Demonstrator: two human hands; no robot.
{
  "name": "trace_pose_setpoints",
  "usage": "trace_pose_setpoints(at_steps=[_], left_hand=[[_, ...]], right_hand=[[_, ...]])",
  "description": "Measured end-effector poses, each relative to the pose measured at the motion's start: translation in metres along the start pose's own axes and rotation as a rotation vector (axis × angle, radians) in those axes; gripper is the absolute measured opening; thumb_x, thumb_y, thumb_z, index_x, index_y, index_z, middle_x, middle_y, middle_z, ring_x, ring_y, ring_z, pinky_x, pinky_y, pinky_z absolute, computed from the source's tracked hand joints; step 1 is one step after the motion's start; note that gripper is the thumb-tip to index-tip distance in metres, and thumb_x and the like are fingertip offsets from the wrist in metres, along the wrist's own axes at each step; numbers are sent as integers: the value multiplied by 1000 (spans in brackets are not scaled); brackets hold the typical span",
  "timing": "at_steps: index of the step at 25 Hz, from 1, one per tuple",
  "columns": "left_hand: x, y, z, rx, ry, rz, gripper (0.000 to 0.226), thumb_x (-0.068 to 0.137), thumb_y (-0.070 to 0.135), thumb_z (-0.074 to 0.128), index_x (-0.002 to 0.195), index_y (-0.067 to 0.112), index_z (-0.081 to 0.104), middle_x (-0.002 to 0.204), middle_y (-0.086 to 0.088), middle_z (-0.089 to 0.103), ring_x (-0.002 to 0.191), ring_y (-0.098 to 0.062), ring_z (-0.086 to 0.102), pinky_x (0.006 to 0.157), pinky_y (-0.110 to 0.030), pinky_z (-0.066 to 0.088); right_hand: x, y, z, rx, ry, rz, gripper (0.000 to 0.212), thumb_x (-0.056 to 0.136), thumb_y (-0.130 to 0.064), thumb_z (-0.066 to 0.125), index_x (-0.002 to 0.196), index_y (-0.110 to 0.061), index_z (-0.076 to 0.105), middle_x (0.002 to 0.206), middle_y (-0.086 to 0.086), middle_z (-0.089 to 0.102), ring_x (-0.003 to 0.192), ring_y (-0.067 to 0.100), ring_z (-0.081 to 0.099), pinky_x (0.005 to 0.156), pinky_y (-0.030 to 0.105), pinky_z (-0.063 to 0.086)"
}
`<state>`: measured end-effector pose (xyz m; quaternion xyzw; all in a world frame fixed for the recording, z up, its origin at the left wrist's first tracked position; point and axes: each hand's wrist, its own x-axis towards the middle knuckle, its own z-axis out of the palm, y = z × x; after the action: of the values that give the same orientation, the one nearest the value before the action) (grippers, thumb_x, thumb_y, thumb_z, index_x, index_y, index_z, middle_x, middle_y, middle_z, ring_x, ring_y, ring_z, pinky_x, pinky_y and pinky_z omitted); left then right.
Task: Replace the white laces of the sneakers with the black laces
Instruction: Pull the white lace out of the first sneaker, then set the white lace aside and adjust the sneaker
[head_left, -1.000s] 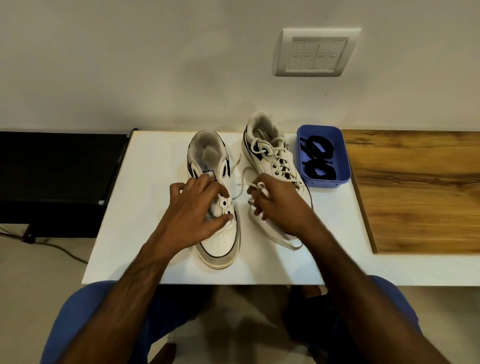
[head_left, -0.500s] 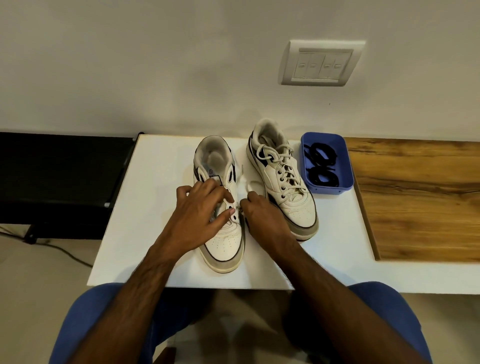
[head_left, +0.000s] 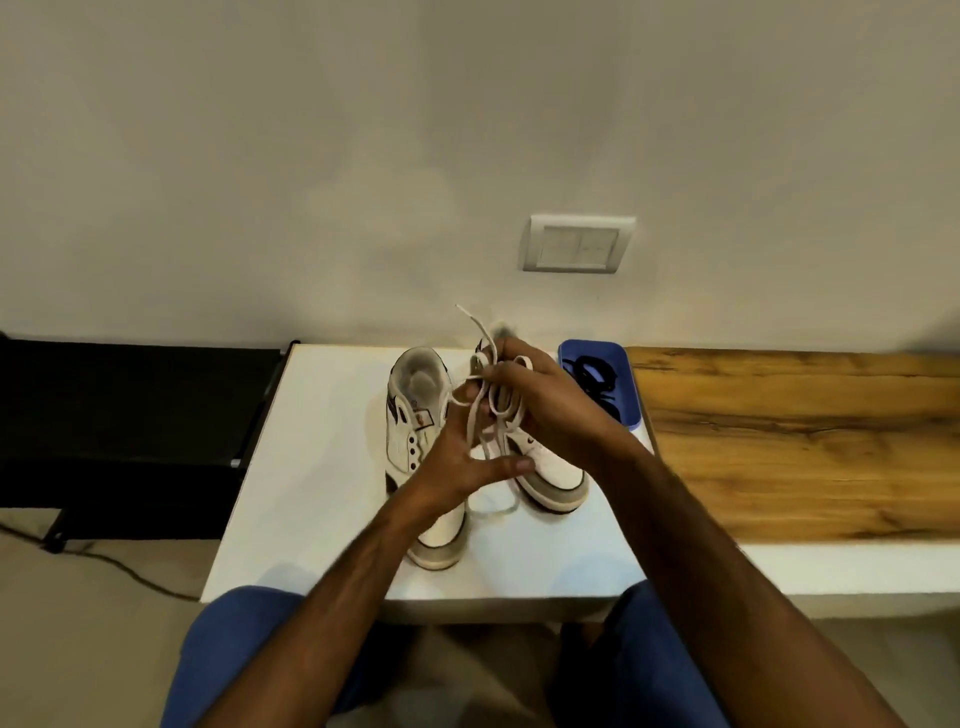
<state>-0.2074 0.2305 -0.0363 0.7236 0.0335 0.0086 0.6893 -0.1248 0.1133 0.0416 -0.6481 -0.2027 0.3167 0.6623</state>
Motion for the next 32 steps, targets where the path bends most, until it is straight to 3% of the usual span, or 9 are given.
trace_pose_setpoints(at_steps=[4, 7, 12, 16, 19, 23, 26, 29, 32], left_hand=[[-4, 57, -4, 50, -172, -3, 20, 99, 8, 60, 117, -1, 63, 80, -14, 71, 76, -24, 70, 80, -30, 53], [-18, 103, -49, 111, -58, 20, 25, 103, 27, 57, 96, 6, 69, 57, -1, 49, 53, -13, 46, 62, -31, 42], [-61, 183, -127, 151, 344, 169, 30, 103, 26, 52, 78, 19, 66, 72, 7, 64, 69, -8, 58, 70, -29, 46], [-100, 208, -173, 73, 550, 109, 29, 104, 37, 50, 106, 19, 73, 113, 1, 74, 111, -14, 66, 95, -38, 48], [-154, 205, -216, 80, 657, 75, 27, 102, 26, 55, 124, 17, 68, 122, -1, 71, 111, -15, 68, 85, -29, 52], [-251, 186, -259, 224, 701, -21, 19, 104, 14, 51, 104, 12, 70, 101, 7, 69, 93, 9, 65, 80, -9, 47], [-326, 150, -286, 286, 692, -199, 27, 108, 24, 43, 107, 12, 67, 101, 10, 62, 83, 20, 58, 80, -13, 43], [-406, 92, -303, 204, 691, -415, 37, 107, 43, 39, 122, 18, 62, 119, 2, 67, 106, -3, 63, 92, -31, 46], [-471, 35, -293, -3, 704, -529, 34, 108, 39, 41, 112, 9, 54, 108, -18, 72, 97, -31, 73, 80, -40, 55]], right_hand=[[-2, -69, 19, 259, -18, -123, 12, 99, -1, 43, 95, -5, 54, 73, 8, 60, 61, 15, 55, 60, 28, 45], [7, -101, 22, 215, 155, -156, 12, 98, -11, 49, 89, -11, 57, 62, -3, 53, 58, 12, 45, 56, 26, 35], [15, -114, 81, -168, 93, -37, 25, 100, -39, 57, 93, -15, 57, 69, -2, 51, 61, 14, 49, 58, 29, 43], [16, -115, 178, -190, -245, -44, 28, 98, -40, 51, 115, -20, 61, 93, -1, 68, 80, 14, 64, 69, 29, 52], [14, -110, 254, -169, -440, 4, 30, 96, -31, 46, 110, -17, 68, 96, 3, 70, 82, 15, 64, 74, 29, 52], [8, -84, 352, -166, -497, 162, 24, 100, -25, 44, 96, -14, 64, 78, 5, 61, 70, 14, 57, 68, 31, 51], [1, -50, 411, -236, -637, 287, 26, 104, -29, 44, 99, -12, 64, 84, 6, 63, 80, 19, 69, 73, 33, 58], [-25, -6, 472, -373, -817, 392, 27, 103, -25, 48, 104, -4, 64, 89, 12, 66, 78, 25, 75, 64, 30, 61], [-56, 52, 520, -593, -931, 343, 20, 99, -15, 57, 102, 2, 65, 80, 13, 69, 61, 15, 68, 50, 22, 54]])
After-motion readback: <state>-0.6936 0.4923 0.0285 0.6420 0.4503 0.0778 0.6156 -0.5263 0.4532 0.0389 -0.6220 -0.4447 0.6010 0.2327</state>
